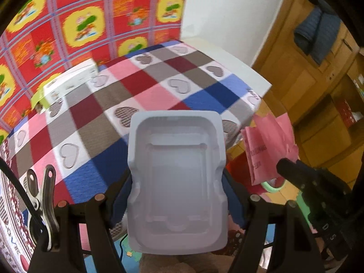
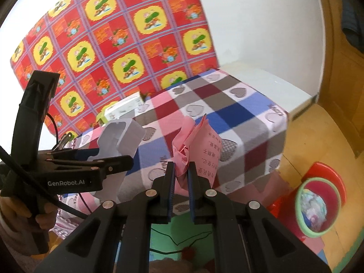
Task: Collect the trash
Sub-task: 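Carry the white tray and pink paper with both tools over the red bucket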
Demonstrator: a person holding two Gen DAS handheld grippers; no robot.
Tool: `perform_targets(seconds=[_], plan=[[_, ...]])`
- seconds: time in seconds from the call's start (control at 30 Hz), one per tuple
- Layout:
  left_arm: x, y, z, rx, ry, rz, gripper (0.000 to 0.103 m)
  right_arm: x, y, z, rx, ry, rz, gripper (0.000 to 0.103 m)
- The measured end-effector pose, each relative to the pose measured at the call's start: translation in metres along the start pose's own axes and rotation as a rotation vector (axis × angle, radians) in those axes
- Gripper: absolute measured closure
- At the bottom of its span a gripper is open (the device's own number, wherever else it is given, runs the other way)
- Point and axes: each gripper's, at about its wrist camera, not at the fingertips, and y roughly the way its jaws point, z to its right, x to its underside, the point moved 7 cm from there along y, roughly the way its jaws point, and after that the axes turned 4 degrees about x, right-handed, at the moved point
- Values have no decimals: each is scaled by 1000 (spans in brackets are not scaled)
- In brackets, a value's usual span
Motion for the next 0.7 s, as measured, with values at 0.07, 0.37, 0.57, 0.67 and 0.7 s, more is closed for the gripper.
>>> perform_targets(seconds=[0.07, 0.37, 0.57, 0.67, 0.7], plan=[[-2, 3, 10, 12, 23, -8, 27, 1, -4, 7, 17, 17, 5, 92], [-11, 23, 54, 101, 137, -37, 27, 12, -21, 40, 143, 117, 27, 92], [-17, 35, 81, 153, 223, -58, 27, 16, -36, 59, 225, 188, 59, 92], [-20, 42, 96, 178, 272, -64, 27, 21, -42, 72, 266, 221, 75, 92], [-21, 44, 100, 186, 283, -65, 27, 23, -43, 78, 278, 234, 78, 92]])
